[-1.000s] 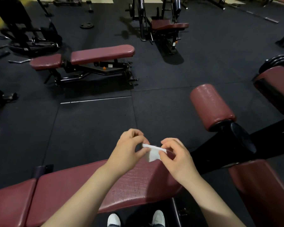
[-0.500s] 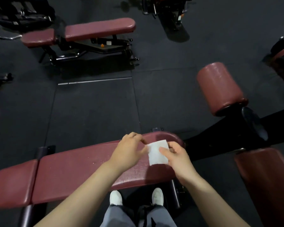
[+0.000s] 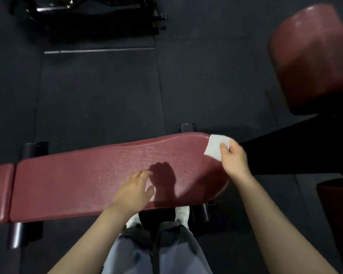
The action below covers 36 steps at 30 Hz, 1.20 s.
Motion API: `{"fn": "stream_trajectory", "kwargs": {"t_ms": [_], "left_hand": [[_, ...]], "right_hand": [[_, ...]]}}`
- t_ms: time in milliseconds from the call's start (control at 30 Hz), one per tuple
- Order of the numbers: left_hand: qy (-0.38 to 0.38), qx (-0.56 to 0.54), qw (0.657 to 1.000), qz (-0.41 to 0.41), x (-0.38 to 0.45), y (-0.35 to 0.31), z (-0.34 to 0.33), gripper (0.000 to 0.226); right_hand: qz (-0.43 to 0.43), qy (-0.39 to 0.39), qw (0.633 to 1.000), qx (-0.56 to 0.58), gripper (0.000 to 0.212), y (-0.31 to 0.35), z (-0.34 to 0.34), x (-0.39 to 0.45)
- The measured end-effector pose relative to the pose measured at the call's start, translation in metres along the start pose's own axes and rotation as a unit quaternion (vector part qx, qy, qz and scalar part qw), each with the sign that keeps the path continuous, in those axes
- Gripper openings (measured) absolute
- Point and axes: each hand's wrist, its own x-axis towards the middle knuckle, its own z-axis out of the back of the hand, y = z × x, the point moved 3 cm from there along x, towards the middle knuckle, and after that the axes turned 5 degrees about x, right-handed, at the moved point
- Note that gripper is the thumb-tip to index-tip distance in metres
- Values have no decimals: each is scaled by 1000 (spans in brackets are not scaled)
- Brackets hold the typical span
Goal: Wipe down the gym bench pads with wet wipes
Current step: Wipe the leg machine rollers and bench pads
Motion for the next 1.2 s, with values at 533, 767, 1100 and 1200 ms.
{"fn": "stream_trajectory", "kwargs": {"t_ms": [533, 767, 1100, 1200], "left_hand": [[-29, -123, 989, 75, -14, 88, -47, 56], [-42, -132, 986, 92, -25, 144, -38, 57], [-55, -151, 974, 161, -61, 187, -41, 57], [-42, -160, 974, 157, -62, 179, -45, 58]], "right_hand": [[135, -151, 955, -216, 46, -11, -101, 25], [159, -67, 945, -276, 40, 37, -220, -9], [470, 313, 771, -296, 51, 81, -371, -67], [482, 296, 778, -273, 44, 68, -312, -35]]}}
